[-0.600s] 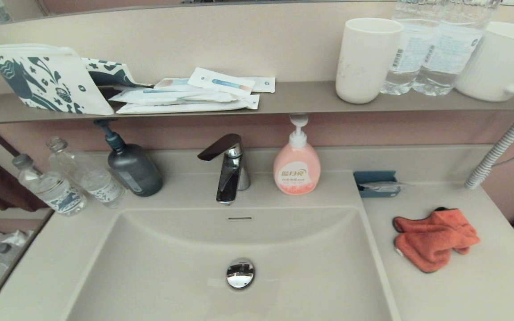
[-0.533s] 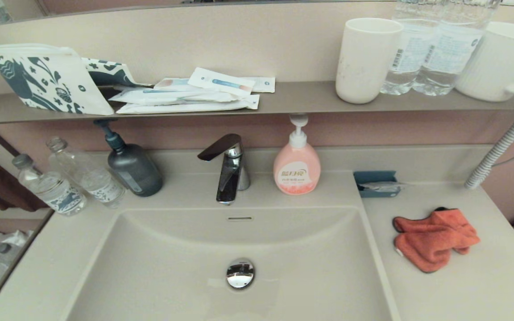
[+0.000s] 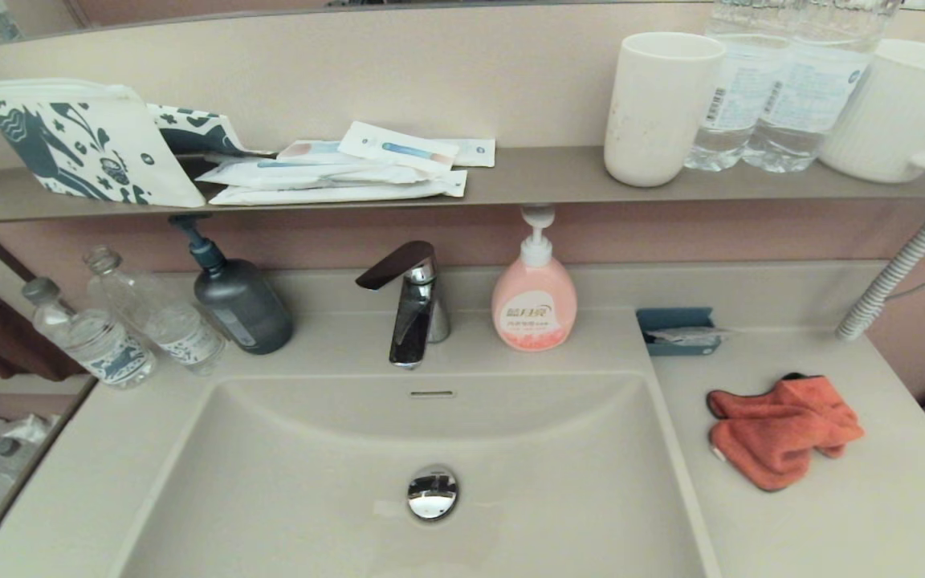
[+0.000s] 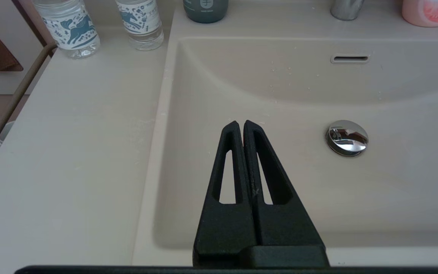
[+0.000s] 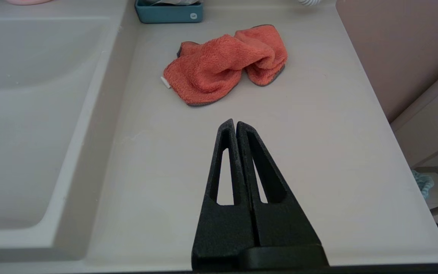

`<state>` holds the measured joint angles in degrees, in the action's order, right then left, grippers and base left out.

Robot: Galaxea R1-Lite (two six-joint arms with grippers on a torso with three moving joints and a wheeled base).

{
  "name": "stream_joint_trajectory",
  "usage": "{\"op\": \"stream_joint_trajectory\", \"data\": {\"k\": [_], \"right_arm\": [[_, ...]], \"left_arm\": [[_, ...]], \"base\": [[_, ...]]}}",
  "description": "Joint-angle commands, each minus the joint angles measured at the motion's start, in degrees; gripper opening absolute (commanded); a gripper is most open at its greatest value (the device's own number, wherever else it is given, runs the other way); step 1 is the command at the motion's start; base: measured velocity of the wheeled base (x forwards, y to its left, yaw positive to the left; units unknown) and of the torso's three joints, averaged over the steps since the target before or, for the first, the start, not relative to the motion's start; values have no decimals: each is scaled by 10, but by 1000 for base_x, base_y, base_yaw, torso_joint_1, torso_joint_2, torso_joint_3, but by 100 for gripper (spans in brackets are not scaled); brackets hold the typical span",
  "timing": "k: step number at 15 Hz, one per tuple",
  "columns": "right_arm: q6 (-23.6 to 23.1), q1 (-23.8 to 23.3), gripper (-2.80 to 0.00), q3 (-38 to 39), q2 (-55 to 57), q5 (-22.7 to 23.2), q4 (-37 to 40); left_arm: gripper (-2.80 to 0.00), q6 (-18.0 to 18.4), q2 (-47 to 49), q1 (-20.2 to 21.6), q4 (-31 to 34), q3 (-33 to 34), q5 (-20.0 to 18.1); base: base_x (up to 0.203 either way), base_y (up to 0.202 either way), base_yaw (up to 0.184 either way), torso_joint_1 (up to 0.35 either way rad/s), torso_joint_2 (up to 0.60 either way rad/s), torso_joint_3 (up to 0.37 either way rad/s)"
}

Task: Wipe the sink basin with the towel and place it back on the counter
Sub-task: Turn on the faucet

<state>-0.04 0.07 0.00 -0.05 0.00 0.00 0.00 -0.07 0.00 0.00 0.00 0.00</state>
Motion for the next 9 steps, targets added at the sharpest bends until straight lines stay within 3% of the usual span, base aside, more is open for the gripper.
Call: {"op": "stream_joint_trajectory", "data": {"k": [1,9], "right_arm": [[0,0,-280,0,0,0,0],[0,0,-280,0,0,0,0]], "left_arm": [[-280,0,1,0,0,0,0],[-280,0,1,0,0,0,0]], "base": [[0,0,0,0,0,0],[0,0,0,0,0,0]]}}
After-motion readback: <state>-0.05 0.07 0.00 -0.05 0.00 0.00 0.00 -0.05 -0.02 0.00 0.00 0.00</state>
